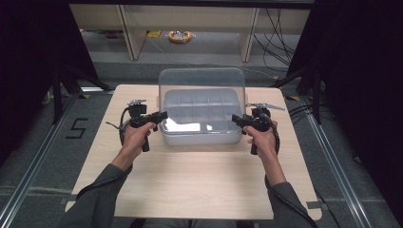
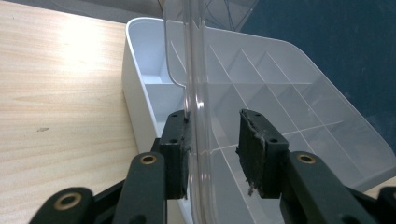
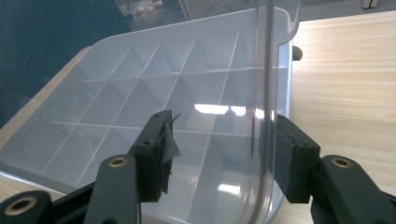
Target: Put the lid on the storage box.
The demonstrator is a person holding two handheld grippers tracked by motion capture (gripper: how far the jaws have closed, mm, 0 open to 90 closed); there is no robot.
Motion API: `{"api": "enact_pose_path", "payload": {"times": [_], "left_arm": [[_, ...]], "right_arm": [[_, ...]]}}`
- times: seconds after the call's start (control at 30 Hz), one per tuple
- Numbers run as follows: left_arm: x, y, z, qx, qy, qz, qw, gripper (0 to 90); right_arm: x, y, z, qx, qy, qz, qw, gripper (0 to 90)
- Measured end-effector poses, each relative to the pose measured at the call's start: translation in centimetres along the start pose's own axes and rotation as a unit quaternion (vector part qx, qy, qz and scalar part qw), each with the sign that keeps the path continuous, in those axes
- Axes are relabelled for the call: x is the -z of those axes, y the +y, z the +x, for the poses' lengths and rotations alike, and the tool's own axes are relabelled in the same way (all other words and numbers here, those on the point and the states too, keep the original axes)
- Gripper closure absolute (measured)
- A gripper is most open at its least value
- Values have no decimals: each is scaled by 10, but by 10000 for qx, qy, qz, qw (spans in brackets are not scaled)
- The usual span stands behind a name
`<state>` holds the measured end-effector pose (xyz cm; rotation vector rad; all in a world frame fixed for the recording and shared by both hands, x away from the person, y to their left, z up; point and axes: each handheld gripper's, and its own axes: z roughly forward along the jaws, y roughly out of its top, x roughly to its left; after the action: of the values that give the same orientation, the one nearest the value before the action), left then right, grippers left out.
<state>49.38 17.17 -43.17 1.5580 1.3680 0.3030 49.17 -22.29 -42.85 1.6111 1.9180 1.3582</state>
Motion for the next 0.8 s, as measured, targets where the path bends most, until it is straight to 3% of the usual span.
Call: {"api": "enact_pose_path", "payload": {"times": [0.03, 0.17, 0.2, 0.23, 0.3, 0.33, 0.37, 0.5, 0.57, 0.63, 0.8], "left_arm": [[0, 1, -2, 97, -15, -52, 9999, 622], [2, 0, -2, 95, -44, -30, 9999, 615], [1, -1, -2, 76, -31, -5, 10000, 615], [0, -2, -1, 69, -32, 11, 10000, 615], [-2, -4, 1, 112, -20, 10, 9999, 615], [-3, -5, 1, 142, -17, 15, 9999, 613], [-5, -6, 2, 160, -31, 17, 9999, 611], [-8, -7, 4, 163, -24, 36, 9999, 599], [-10, -8, 5, 191, -43, 42, 9998, 593], [-12, -9, 6, 174, -33, 41, 9998, 588], [-17, -13, 8, 230, -17, 14, 9997, 570]], "right_arm": [[1, 1, 0, 4, -2, -11, 10000, 463], [5, 3, 4, -184, 45, -23, 9998, 462], [4, 3, 0, 36, 42, -81, 10000, 463], [3, 2, 0, 70, -10, -65, 10000, 463], [2, 0, 4, -189, -33, 55, 9998, 462], [0, 0, -1, -16, 13, -19, 10000, 462], [-1, -1, 0, -111, -14, 15, 9999, 461], [-5, -2, -4, -97, 48, 21, 9999, 459], [-7, -2, -4, -177, -56, 35, 9998, 455], [-8, -3, -6, -109, -11, 6, 9999, 453], [-10, -5, -4, -386, 18, 41, 9992, 449]]}}
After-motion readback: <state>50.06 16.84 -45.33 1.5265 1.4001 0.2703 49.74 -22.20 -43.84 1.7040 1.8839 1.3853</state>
